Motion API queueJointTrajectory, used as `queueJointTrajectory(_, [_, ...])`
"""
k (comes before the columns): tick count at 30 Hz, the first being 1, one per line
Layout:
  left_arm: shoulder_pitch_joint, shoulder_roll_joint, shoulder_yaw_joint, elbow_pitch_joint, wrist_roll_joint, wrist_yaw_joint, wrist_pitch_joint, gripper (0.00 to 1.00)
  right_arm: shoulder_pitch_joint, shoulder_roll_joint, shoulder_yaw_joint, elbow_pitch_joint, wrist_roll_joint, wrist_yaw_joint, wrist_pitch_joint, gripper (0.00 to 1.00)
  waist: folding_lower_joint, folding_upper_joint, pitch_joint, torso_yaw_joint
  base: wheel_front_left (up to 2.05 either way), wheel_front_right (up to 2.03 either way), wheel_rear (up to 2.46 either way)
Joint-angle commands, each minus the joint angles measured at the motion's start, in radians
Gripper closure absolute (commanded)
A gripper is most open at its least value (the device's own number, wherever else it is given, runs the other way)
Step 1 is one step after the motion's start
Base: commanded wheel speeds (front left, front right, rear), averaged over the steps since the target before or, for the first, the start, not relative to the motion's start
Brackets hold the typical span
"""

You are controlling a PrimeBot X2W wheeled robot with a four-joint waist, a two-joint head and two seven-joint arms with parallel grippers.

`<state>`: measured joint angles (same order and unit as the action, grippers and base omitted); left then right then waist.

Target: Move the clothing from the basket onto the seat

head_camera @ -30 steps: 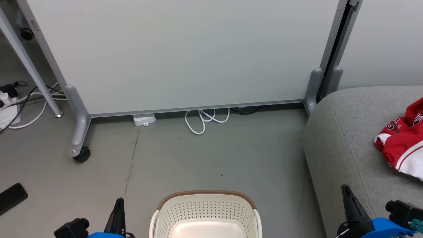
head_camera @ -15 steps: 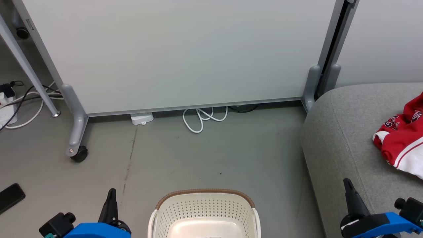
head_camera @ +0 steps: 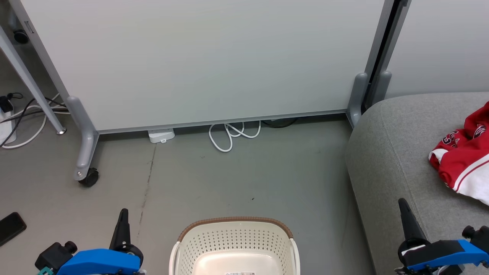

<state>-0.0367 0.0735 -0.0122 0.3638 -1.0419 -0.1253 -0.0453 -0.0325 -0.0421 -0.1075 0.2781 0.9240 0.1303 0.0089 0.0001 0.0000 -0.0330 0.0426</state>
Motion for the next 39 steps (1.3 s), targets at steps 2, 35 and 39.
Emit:
queueJointTrajectory(2, [-0.028,0.000,0.012,-0.019,-0.035,-0.004,0.008,1.00,-0.030,-0.007,-0.003,-0.015,0.042,0.001,0.008,1.00,0.0000,0.0000,0.001,-0.001,0.00,0.00,0.00])
queueJointTrajectory(35, [-0.057,-0.012,0.077,-0.076,-0.328,-0.007,0.093,1.00,-0.060,-0.009,-0.005,-0.028,0.397,0.001,0.062,1.00,-0.0001,0.0000,0.018,-0.021,0.00,0.00,0.00])
queueJointTrajectory(39, [-0.058,-0.013,0.083,-0.080,-0.350,-0.007,0.099,1.00,-0.061,-0.010,-0.006,-0.028,0.424,0.001,0.067,1.00,-0.0001,0.0000,0.019,-0.023,0.00,0.00,0.00])
